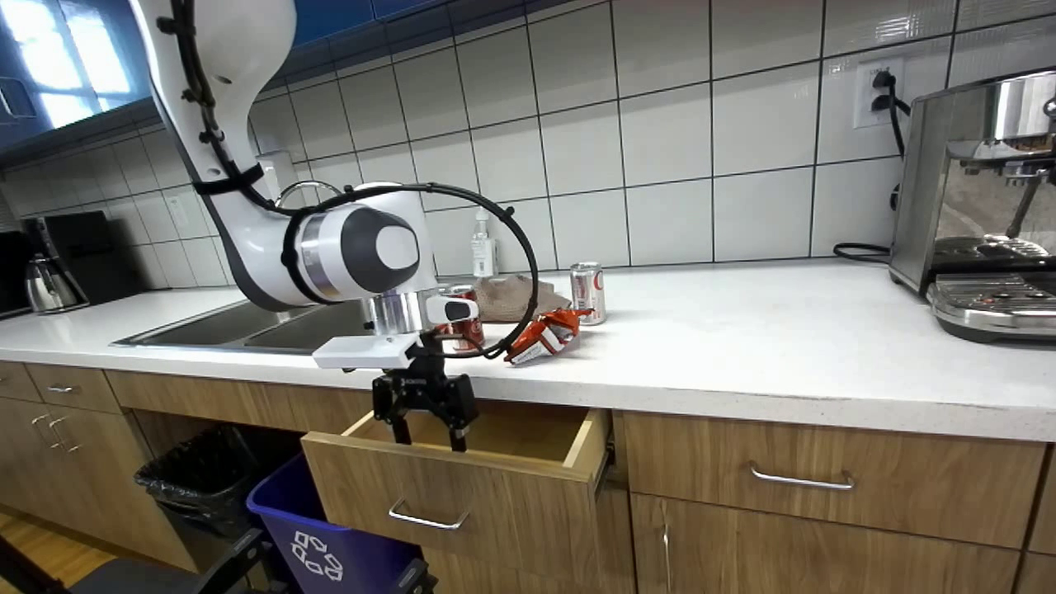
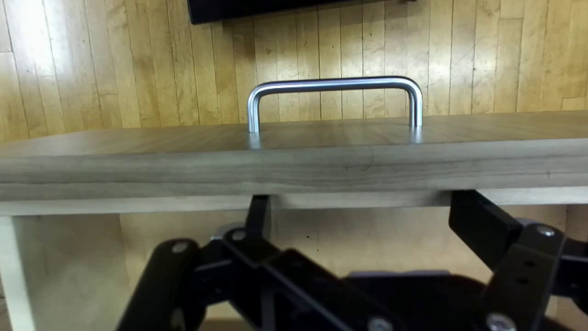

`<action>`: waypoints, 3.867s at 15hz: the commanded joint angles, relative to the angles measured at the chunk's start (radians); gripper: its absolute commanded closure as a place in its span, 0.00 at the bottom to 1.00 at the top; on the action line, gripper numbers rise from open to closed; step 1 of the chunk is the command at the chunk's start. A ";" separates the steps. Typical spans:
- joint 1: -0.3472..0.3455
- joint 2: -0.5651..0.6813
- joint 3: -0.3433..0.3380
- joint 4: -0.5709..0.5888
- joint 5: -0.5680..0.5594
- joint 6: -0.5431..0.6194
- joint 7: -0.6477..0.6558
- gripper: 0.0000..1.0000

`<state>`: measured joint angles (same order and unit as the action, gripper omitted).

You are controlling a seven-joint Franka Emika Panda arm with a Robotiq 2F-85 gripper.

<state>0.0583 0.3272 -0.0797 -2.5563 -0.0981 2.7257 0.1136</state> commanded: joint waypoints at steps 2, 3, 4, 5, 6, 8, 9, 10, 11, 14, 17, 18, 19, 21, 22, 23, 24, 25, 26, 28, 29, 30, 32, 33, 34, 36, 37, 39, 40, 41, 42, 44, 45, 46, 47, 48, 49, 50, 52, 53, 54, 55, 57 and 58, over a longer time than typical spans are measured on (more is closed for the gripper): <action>-0.010 -0.069 0.005 -0.073 0.016 -0.047 0.012 0.00; -0.010 -0.074 0.005 -0.079 0.016 -0.048 0.012 0.00; -0.010 -0.078 0.005 -0.084 0.016 -0.049 0.012 0.00; -0.011 -0.086 0.007 -0.087 0.018 -0.055 0.011 0.00; -0.013 -0.096 0.009 -0.090 0.021 -0.060 0.008 0.00; -0.015 -0.126 0.012 -0.096 0.026 -0.073 0.007 0.00; -0.017 -0.142 0.012 -0.098 0.029 -0.080 0.006 0.00; -0.018 -0.156 0.013 -0.099 0.033 -0.088 0.006 0.00; -0.019 -0.173 0.012 -0.101 0.036 -0.099 0.008 0.00; -0.024 -0.224 0.013 -0.100 0.047 -0.135 0.012 0.00; -0.034 -0.275 0.012 -0.090 0.054 -0.177 0.014 0.00; -0.041 -0.293 0.012 -0.084 0.064 -0.188 0.004 0.00; -0.047 -0.310 0.010 -0.081 0.069 -0.195 0.004 0.00; -0.064 -0.344 0.005 -0.073 0.091 -0.203 -0.004 0.00; -0.074 -0.357 0.001 -0.067 0.101 -0.203 -0.007 0.00; -0.082 -0.368 -0.003 -0.060 0.103 -0.202 -0.003 0.00; -0.092 -0.376 -0.007 -0.053 0.108 -0.201 -0.004 0.00; -0.102 -0.382 -0.012 -0.046 0.112 -0.194 0.000 0.00; -0.111 -0.387 -0.017 -0.037 0.117 -0.192 0.001 0.00; -0.128 -0.391 -0.027 -0.020 0.135 -0.186 0.000 0.00; -0.137 -0.390 -0.034 -0.011 0.145 -0.178 0.001 0.00; -0.143 -0.388 -0.038 0.000 0.156 -0.179 0.001 0.00; -0.157 -0.375 -0.050 0.025 0.178 -0.179 -0.001 0.00; -0.162 -0.370 -0.054 0.038 0.180 -0.182 0.003 0.00; -0.167 -0.365 -0.057 0.051 0.177 -0.184 0.005 0.00; -0.174 -0.356 -0.063 0.074 0.171 -0.186 0.008 0.00; -0.178 -0.351 -0.066 0.084 0.168 -0.184 0.009 0.00; -0.185 -0.337 -0.071 0.114 0.166 -0.193 0.007 0.00; -0.188 -0.327 -0.075 0.131 0.167 -0.196 -0.002 0.00; -0.189 -0.316 -0.077 0.149 0.167 -0.203 -0.011 0.00; -0.192 -0.301 -0.080 0.167 0.161 -0.205 -0.016 0.00; -0.198 -0.273 -0.085 0.205 0.154 -0.213 -0.033 0.00; -0.198 -0.260 -0.087 0.222 0.153 -0.221 -0.041 0.00; -0.201 -0.243 -0.089 0.246 0.159 -0.235 -0.064 0.00; -0.203 -0.228 -0.091 0.266 0.155 -0.247 -0.075 0.00; -0.207 -0.210 -0.092 0.290 0.153 -0.261 -0.092 0.00; -0.211 -0.192 -0.092 0.314 0.153 -0.275 -0.110 0.00; -0.213 -0.176 -0.092 0.335 0.148 -0.287 -0.120 0.00; -0.216 -0.141 -0.089 0.378 0.140 -0.309 -0.149 0.00; -0.217 -0.122 -0.088 0.398 0.135 -0.318 -0.162 0.00; -0.217 -0.105 -0.086 0.419 0.133 -0.328 -0.177 0.00; -0.217 -0.093 -0.085 0.434 0.129 -0.335 -0.187 0.00; -0.212 -0.119 -0.084 0.384 0.139 -0.291 -0.161 0.00; -0.213 -0.106 -0.083 0.399 0.139 -0.298 -0.171 0.00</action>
<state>-0.1434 0.2228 -0.1736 -2.1584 0.0451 2.4306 -0.0613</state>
